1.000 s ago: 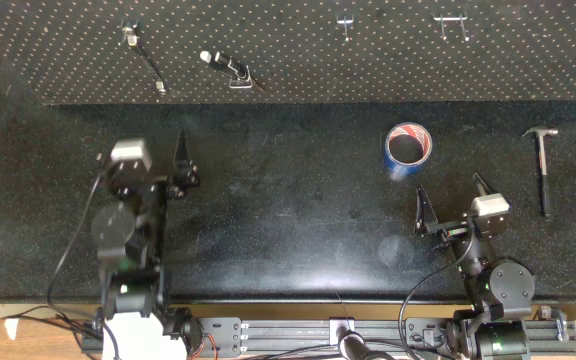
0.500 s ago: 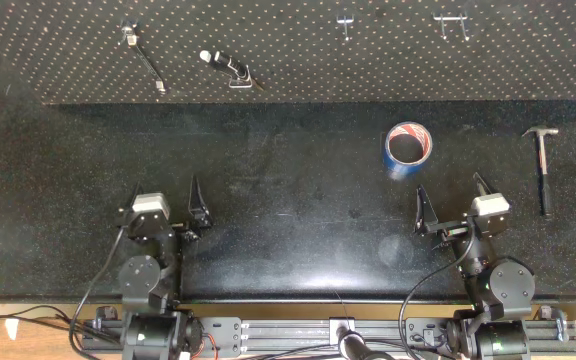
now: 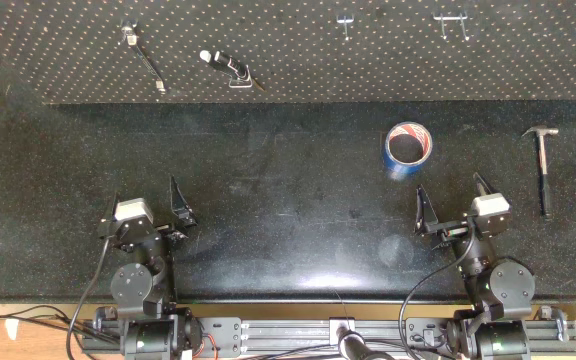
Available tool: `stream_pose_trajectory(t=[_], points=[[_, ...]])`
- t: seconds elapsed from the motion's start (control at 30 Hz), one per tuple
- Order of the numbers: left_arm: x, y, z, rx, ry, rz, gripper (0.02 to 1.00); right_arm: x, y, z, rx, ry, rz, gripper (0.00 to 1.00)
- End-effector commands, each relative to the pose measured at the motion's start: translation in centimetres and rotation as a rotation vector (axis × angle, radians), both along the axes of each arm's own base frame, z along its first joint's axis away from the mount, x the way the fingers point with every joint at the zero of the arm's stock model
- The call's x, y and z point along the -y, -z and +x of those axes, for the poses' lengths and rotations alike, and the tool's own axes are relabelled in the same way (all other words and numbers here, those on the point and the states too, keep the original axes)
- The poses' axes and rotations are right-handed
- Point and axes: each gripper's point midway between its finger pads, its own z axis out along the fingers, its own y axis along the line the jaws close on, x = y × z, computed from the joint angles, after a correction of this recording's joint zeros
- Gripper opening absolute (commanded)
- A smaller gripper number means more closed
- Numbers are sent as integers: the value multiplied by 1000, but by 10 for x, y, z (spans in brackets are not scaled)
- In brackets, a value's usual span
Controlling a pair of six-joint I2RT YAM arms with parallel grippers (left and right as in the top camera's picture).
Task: Place Tools Onto Pegboard
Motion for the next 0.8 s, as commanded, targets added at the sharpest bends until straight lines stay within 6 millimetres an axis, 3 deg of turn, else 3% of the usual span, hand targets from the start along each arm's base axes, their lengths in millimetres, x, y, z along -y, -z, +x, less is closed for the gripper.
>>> stream_pose_trajectory(t=[0.03, 0.47, 0.6, 0.8], points=[[-5, -1, -2, 1, -26, 21, 996, -2, 2, 0, -3, -6, 7, 978], [-4, 0, -2, -1, -23, 22, 996, -2, 2, 0, -3, -6, 7, 976], [11, 1, 2, -4, 69, 16, 996, -2, 2, 0, -3, -6, 7, 976], [11, 2, 2, -9, 69, 14, 996, -2, 2, 0, -3, -6, 7, 976]])
